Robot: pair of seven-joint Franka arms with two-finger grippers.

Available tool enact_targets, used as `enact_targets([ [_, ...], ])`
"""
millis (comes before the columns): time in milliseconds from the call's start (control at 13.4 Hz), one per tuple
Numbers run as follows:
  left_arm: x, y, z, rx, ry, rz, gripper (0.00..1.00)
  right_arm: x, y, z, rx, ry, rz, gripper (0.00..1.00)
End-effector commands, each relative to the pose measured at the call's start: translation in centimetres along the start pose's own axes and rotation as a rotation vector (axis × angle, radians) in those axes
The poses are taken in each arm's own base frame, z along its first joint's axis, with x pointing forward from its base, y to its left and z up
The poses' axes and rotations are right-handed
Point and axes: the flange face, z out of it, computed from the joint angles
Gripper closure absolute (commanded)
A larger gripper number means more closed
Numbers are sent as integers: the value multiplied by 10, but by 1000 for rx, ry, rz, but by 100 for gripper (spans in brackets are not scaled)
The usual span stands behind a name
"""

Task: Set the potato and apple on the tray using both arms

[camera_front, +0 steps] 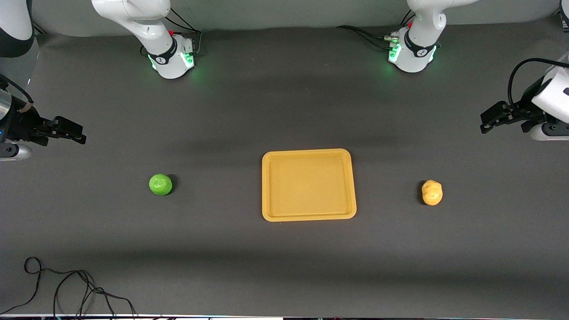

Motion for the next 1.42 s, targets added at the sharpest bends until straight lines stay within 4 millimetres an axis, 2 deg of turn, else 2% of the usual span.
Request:
enact_targets([
  [0, 2, 4, -4, 16, 12, 14, 0, -7, -1, 0, -7, 12, -11, 0],
  [747, 4, 2, -3, 13, 17, 8, 0, -8, -11, -1, -9, 20, -37, 0],
  [897, 13, -1, 9, 9, -1, 6, 0, -4, -11, 7, -9, 1, -39, 0],
  [1121, 32, -5, 35, -2, -2, 5, 0, -3, -11, 5, -12, 6, -41, 0],
  [1195, 41, -5, 51, -7, -12, 7, 0, -4, -11, 3, -10, 10, -39, 0],
  [1345, 58, -4, 99, 9, -77, 23, 0, -4, -7, -1, -9, 21, -31, 0],
])
